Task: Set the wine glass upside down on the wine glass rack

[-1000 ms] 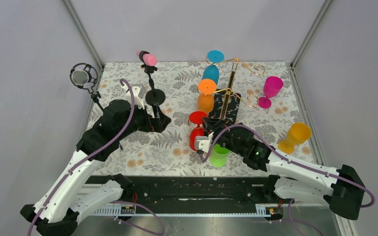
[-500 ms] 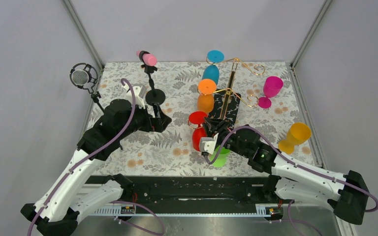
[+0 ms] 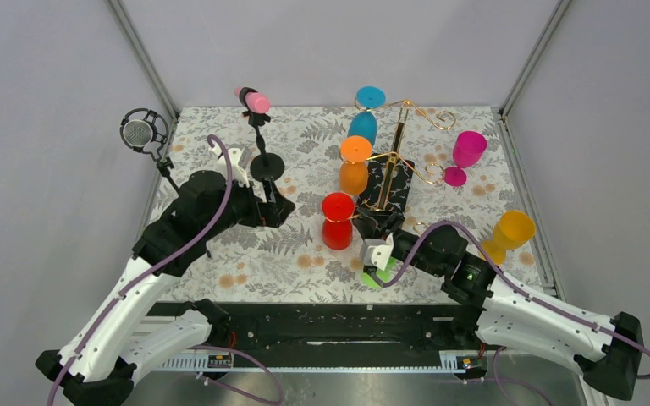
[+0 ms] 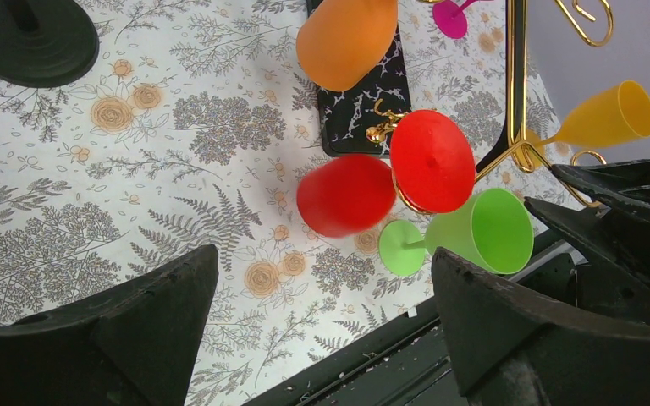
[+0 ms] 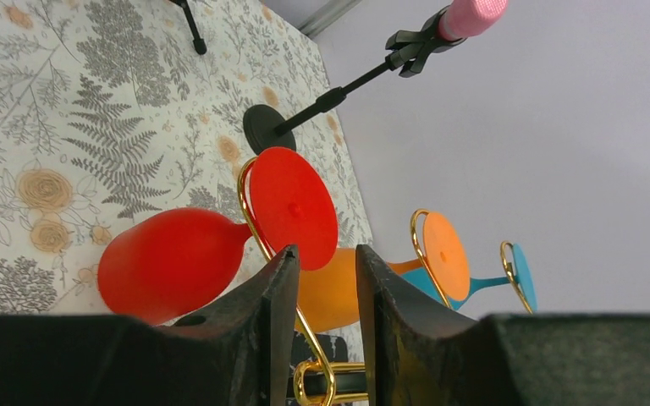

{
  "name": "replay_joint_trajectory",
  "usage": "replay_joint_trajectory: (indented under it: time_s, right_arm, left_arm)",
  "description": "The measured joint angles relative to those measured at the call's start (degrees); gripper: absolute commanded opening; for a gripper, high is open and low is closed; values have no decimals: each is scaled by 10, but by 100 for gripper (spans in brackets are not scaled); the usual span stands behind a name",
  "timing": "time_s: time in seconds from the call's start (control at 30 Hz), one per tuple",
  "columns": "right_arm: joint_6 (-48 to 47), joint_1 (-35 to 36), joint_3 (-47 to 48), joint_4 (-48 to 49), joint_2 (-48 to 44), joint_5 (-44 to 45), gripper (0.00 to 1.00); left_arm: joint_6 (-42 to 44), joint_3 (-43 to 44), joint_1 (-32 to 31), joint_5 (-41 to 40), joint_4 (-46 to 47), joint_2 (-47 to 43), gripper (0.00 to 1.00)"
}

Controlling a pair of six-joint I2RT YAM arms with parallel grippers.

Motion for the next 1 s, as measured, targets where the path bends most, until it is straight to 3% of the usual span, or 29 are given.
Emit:
replay_joint_trajectory:
  time_s: [0.3, 0.43, 0.63, 0.8, 1.0]
  right_arm:
    - [131, 0, -4, -18, -66, 18, 40]
    - [235, 0, 58, -75, -58, 97, 41]
    - [376, 0, 201, -236, -24, 187, 43]
    - [434, 0, 305, -415, 6, 118, 44]
    - [452, 0, 353, -565, 44, 1, 46]
  left_arm:
    - [-10, -10, 0, 0, 0, -11, 96]
    - [-19, -20, 0, -4, 0, -19, 96]
    - [-31, -22, 0, -16, 2, -20, 97]
    - [-40, -22, 0, -17, 5, -15, 96]
    - [-46, -23, 0, -14, 5, 4, 97]
